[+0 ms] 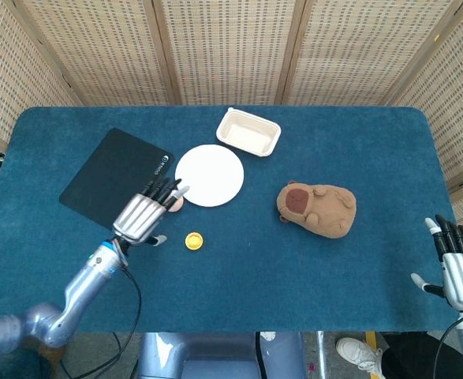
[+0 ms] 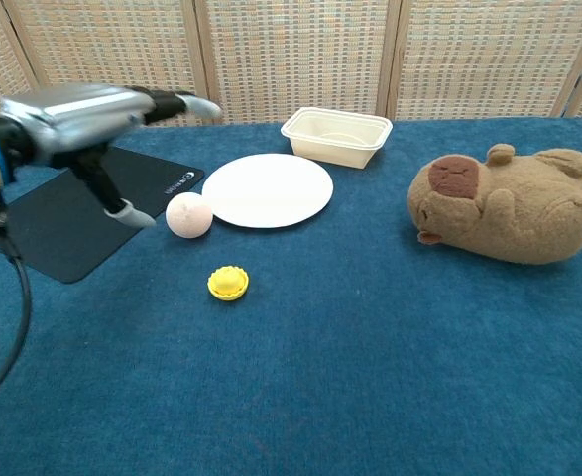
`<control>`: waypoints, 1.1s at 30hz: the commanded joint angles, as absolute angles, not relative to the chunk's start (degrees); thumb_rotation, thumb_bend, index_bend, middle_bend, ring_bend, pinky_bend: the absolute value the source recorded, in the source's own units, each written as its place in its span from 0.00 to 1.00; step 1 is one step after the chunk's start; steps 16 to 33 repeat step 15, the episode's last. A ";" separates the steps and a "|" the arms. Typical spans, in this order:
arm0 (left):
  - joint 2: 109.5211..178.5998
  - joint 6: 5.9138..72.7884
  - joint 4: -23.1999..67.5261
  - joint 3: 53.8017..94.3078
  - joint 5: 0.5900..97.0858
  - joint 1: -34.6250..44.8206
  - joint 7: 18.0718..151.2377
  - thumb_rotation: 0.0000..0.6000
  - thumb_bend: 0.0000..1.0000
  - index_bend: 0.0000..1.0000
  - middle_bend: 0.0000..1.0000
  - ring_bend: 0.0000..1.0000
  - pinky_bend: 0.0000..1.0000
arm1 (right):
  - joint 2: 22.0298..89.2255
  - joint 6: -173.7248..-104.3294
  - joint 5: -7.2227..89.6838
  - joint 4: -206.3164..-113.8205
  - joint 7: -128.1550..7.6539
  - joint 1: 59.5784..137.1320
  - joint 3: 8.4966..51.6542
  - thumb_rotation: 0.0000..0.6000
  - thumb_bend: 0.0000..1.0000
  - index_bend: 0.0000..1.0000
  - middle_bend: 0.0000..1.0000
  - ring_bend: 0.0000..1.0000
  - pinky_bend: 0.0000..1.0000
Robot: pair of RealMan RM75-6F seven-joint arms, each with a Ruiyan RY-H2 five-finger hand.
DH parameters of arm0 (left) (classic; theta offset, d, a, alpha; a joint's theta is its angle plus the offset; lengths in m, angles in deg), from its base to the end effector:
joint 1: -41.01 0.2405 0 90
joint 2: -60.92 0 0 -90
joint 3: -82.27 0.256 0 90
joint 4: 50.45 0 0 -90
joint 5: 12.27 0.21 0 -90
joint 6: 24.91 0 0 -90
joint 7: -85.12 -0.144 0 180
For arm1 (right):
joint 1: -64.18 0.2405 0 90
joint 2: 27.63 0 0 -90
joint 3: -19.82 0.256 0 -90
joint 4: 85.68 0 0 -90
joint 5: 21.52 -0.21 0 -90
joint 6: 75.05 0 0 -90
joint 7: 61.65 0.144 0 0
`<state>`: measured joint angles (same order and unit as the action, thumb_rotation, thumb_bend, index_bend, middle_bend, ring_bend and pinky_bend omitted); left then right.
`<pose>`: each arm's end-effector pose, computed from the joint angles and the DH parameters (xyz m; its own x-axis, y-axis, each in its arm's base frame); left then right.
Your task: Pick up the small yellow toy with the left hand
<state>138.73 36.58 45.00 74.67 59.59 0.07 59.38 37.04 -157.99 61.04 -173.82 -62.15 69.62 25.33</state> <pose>-0.1379 0.3266 0.0403 0.5723 0.0745 0.8166 0.7385 -0.4799 -0.4737 -0.3286 -0.1949 0.1692 0.4506 0.0156 0.8926 -0.8920 0.0474 0.4495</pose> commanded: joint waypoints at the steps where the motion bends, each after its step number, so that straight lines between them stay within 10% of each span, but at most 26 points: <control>1: 131.67 48.32 48.75 78.30 63.68 10.22 65.44 1.00 0.08 0.00 0.00 0.00 0.00 | 36.99 -158.26 61.44 -174.02 -62.37 69.54 25.15 1.00 0.00 0.00 0.00 0.00 0.00; 12: 126.54 60.20 44.69 85.37 66.14 26.04 80.60 1.00 0.08 0.00 0.00 0.00 0.00 | 36.76 -160.09 63.12 -174.91 -63.07 68.86 24.58 1.00 0.00 0.00 0.00 0.00 0.00; 33: 125.65 60.46 44.71 85.71 66.80 27.16 81.21 1.00 0.08 0.00 0.00 0.00 0.00 | 36.55 -160.64 63.43 -175.14 -62.97 68.64 24.55 1.00 0.00 0.00 0.00 0.00 0.00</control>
